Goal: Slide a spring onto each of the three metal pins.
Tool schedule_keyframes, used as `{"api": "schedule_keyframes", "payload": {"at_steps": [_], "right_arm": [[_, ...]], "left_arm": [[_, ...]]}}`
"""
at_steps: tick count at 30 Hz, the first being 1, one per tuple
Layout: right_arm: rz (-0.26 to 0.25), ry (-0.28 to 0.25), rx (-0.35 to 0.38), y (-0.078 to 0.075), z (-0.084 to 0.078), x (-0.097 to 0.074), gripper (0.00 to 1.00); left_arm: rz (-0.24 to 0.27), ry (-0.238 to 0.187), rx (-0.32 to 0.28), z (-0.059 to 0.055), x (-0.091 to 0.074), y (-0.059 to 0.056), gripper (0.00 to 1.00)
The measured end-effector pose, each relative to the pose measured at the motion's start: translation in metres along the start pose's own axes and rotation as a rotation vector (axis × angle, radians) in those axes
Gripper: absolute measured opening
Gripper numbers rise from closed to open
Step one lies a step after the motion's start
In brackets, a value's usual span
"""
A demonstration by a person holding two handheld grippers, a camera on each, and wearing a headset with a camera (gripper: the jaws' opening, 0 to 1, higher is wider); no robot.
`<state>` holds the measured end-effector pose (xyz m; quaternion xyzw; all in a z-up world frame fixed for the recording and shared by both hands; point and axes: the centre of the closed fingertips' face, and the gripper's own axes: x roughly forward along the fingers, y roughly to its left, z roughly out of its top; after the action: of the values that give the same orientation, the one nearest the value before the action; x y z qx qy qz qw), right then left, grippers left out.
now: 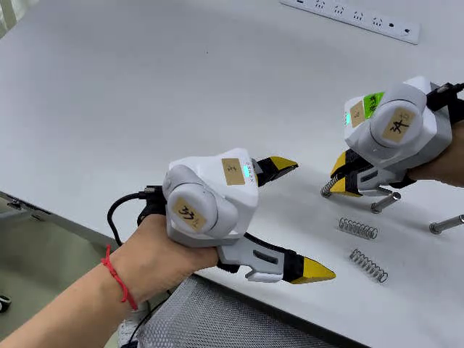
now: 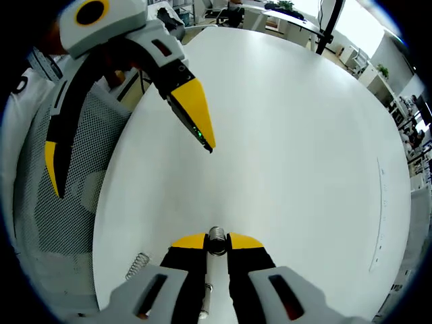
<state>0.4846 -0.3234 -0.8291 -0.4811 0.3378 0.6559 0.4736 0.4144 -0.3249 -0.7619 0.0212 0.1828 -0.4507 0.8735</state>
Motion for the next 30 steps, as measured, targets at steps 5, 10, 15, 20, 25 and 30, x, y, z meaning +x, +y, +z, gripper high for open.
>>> {"api": "schedule_keyframes", "payload": {"at_steps": [5,10,15,20,25,30], "right_arm": [[-0.002,-0.002,0.009,-0.0002,0.0,-0.0002,0.12],[0.0,-0.003,0.012,0.0025,0.0012,0.0016,0.13],[-0.001,-0.005,0.015,0.0036,0.0025,0.002,0.13],[0.003,-0.012,0.023,0.0042,0.0035,0.0027,0.14],[0.0,-0.019,0.028,0.0042,0.0047,0.0007,0.16],[-0.01,-0.047,0.043,0.0037,0.0086,-0.007,0.2]], "left_arm": [[-0.002,-0.001,0.0,0.0007,0.0001,-0.0003,0.89],[-0.003,0.001,0.0,0.0001,-0.0003,-0.0006,0.89],[0.0,0.0,0.0,-0.0001,-0.0013,-0.0004,0.89],[0.002,0.0,0.001,0.0,-0.0016,-0.0005,0.89],[0.003,0.003,0.003,-0.0001,-0.0017,-0.0009,0.89],[0.004,0.007,0.008,0.0001,-0.002,-0.0009,0.89]]}}
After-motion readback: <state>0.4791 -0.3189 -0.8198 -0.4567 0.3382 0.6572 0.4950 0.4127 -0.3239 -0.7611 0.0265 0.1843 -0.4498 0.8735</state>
